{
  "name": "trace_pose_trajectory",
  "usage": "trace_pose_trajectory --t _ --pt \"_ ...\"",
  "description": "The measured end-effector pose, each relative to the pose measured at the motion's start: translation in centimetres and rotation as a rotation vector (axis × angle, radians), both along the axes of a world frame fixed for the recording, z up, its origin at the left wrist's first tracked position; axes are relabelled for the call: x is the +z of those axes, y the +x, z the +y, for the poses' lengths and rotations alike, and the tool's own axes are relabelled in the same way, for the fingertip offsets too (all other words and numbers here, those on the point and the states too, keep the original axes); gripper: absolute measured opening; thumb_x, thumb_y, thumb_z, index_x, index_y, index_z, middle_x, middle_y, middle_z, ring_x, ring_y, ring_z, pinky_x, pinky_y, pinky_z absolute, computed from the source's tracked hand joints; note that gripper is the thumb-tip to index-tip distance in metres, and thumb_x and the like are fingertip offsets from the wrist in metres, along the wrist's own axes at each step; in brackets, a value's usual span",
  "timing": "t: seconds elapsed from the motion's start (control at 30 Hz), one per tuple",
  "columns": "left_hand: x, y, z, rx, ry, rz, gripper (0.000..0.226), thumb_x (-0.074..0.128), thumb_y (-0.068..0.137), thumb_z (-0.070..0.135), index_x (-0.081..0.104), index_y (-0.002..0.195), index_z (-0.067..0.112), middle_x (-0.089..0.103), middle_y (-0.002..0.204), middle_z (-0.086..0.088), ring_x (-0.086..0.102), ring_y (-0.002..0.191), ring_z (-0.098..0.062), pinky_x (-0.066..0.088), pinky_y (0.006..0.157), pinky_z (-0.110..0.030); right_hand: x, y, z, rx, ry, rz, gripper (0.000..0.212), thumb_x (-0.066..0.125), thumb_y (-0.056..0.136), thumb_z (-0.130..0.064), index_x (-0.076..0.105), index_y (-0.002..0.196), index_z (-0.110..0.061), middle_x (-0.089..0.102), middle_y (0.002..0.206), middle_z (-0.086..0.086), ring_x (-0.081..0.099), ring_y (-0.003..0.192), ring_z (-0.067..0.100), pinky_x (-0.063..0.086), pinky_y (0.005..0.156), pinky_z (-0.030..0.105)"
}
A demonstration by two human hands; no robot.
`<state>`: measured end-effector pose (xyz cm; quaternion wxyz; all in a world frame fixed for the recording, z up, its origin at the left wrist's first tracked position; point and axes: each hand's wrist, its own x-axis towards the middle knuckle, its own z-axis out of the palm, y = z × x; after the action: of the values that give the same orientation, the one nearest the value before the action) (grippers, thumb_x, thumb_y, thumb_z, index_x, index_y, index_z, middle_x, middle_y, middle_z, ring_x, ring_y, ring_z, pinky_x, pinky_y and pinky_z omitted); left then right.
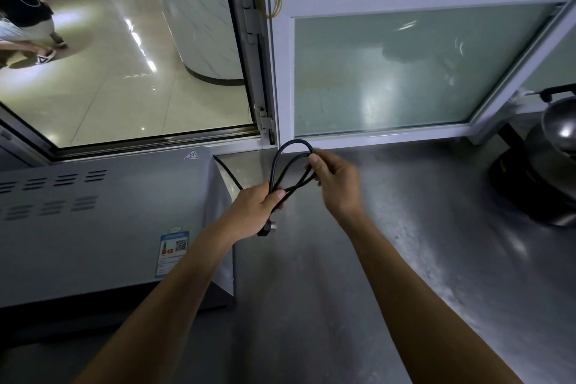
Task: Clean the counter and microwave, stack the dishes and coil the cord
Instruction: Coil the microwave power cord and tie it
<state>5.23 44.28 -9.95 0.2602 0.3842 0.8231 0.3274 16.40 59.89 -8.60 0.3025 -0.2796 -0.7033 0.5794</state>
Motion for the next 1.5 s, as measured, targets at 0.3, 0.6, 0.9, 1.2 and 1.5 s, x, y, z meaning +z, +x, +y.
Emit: trace_pose_trajectory --t 0.3,0.6,0.9,1.2,1.5 --pt "0.0 -0.5 0.8 -0.034 0.006 -0.062 0.025 0.045 0.103 0.038 0.063 0.091 0.026 0.072 0.088 0.006 0.065 0.078 -0.015 0.050 0.071 -0.034 -0.5 -0.6 1.5 0.088 0.062 -0.055 0.033 0.057 0.101 -0.022 0.061 0.133 -0.025 0.068 0.090 -0.012 0.061 0.079 0.002 0.051 0.074 0.023" --pt "-0.1 -0.6 0.4 -0.050 -0.023 -0.064 0.023 0.049 0.099 0.047 0.060 0.113 0.032 0.072 0.093 0.012 0.066 0.093 -0.009 0.053 0.087 -0.037 -1.5 -1.0 1.2 -0.003 0.052 -0.116 0.018 0.053 0.101 -0.028 0.065 0.103 -0.015 0.063 0.076 -0.004 0.053 0.062 0.001 0.043 0.062 0.021" --pt "0.3 0.0 0.5 -0.031 -0.113 0.036 0.029 0.038 0.104 0.044 0.058 0.107 0.024 0.069 0.097 0.009 0.062 0.079 -0.010 0.046 0.067 -0.025 -1.5 -1.2 1.2 -0.084 0.184 -0.169 0.025 0.052 0.101 -0.037 0.059 0.096 -0.014 0.061 0.072 0.000 0.052 0.062 0.012 0.041 0.056 0.023" --pt "0.0 0.3 0.3 -0.065 -0.194 0.141 0.031 0.035 0.104 0.045 0.057 0.095 0.024 0.065 0.089 -0.001 0.061 0.081 -0.019 0.051 0.077 -0.041 -1.4 -1.5 1.1 -0.095 0.229 -0.209 0.032 0.058 0.096 -0.047 0.058 0.090 -0.015 0.060 0.069 -0.003 0.055 0.065 0.017 0.048 0.062 0.038" --pt "1.1 0.2 0.8 -0.020 -0.142 0.077 0.037 0.031 0.105 0.043 0.055 0.099 0.015 0.063 0.093 -0.006 0.058 0.087 -0.022 0.047 0.083 -0.041 0.5 -2.3 2.1 -0.089 0.281 -0.243 0.042 0.058 0.091 -0.059 0.059 0.082 -0.018 0.060 0.067 -0.005 0.055 0.064 0.014 0.046 0.061 0.030"
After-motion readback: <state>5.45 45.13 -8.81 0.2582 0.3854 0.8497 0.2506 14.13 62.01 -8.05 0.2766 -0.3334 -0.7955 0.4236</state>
